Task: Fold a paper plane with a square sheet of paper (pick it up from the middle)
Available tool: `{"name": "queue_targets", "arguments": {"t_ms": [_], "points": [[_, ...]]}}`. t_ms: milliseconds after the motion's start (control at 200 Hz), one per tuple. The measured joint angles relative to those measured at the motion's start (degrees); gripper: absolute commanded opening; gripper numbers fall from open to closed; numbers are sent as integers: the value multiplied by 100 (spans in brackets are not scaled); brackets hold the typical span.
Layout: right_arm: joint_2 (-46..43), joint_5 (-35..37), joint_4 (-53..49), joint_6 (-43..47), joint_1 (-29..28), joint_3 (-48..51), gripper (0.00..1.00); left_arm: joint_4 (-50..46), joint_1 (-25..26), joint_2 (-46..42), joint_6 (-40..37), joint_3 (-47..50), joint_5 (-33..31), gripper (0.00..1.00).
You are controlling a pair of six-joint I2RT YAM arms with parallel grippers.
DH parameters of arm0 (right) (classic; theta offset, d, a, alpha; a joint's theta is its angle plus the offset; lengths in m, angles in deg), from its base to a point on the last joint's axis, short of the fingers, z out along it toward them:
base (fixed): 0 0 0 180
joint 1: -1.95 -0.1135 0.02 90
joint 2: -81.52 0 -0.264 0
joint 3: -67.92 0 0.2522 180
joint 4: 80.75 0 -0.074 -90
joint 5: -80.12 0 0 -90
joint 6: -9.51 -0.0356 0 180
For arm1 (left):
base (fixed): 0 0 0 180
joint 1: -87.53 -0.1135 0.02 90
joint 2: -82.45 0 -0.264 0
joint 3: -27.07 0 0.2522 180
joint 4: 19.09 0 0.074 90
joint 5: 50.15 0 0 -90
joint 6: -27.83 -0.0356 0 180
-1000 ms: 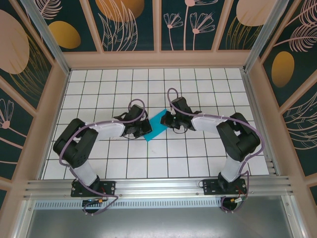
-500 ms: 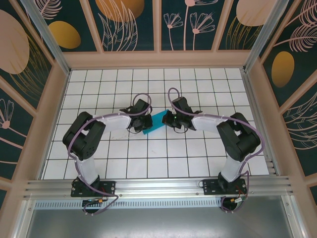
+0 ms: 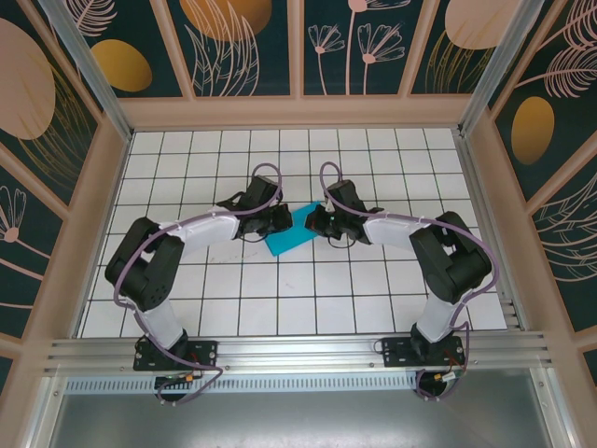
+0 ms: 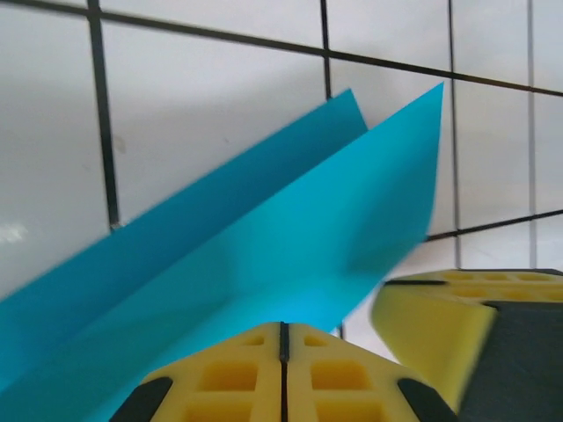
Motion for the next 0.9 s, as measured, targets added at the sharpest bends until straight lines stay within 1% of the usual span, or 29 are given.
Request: {"name": "queue_targets", "arguments": {"t_ms": [90, 355, 555, 896], "points": [[0, -111, 44, 0, 0, 72, 0, 118, 44, -39, 229, 146, 166, 6], [173, -433, 125, 2, -28, 127, 0, 341, 173, 20, 706, 538, 444, 0], [476, -570, 129, 2, -74, 127, 0, 439, 181, 170, 791, 535, 468, 0], [529, -643, 192, 2, -81, 127, 0, 459, 181, 341, 815, 535, 514, 0]]}}
